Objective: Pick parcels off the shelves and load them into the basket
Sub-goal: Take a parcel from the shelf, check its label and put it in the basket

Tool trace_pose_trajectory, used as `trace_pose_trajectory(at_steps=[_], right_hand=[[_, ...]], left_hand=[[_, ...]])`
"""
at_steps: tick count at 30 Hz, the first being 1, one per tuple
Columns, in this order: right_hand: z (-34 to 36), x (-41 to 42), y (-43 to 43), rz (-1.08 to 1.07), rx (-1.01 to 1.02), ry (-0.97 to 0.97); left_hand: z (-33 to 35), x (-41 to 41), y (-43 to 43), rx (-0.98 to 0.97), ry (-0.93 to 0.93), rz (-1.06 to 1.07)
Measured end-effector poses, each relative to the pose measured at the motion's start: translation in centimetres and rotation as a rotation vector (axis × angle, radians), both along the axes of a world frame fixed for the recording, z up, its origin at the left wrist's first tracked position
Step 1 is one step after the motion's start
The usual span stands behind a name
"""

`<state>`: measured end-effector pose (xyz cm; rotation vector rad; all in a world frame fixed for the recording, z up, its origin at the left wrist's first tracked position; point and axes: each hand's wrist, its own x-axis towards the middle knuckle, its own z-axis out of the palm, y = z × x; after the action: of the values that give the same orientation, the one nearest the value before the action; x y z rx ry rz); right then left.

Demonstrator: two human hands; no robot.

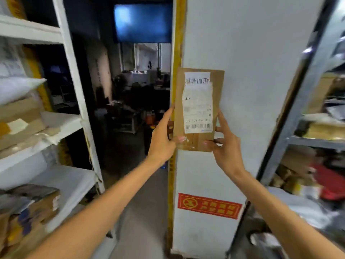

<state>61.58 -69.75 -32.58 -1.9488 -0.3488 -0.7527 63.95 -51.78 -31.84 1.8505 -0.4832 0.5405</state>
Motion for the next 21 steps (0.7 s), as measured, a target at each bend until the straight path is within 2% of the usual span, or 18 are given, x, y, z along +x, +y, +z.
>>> trace_pose_trajectory(at_steps=[4,10,16,21], right_hand=[[-1.3,-0.3,-7.3,-0.214,-0.02,0.057],[-4.7,-4.3,-15.6,-0.59,0.07,0.185],[-8.2,-10.2,-19.9,-0.944,0.202,0.224],[-10.9,-16.4,-21.0,-1.259,0.23,0.255]], left_hand=[[-1.2,3.8,-8.6,-0.004,0.059,-0.225],[-5.1,5.8,-20.6,0.073,0.145,-0.561],[-8.3,3.8,-30.3,0.136,0.264,-0.954],[-11.2,-0.9,-36.8,0.245,0.308,-1.276]])
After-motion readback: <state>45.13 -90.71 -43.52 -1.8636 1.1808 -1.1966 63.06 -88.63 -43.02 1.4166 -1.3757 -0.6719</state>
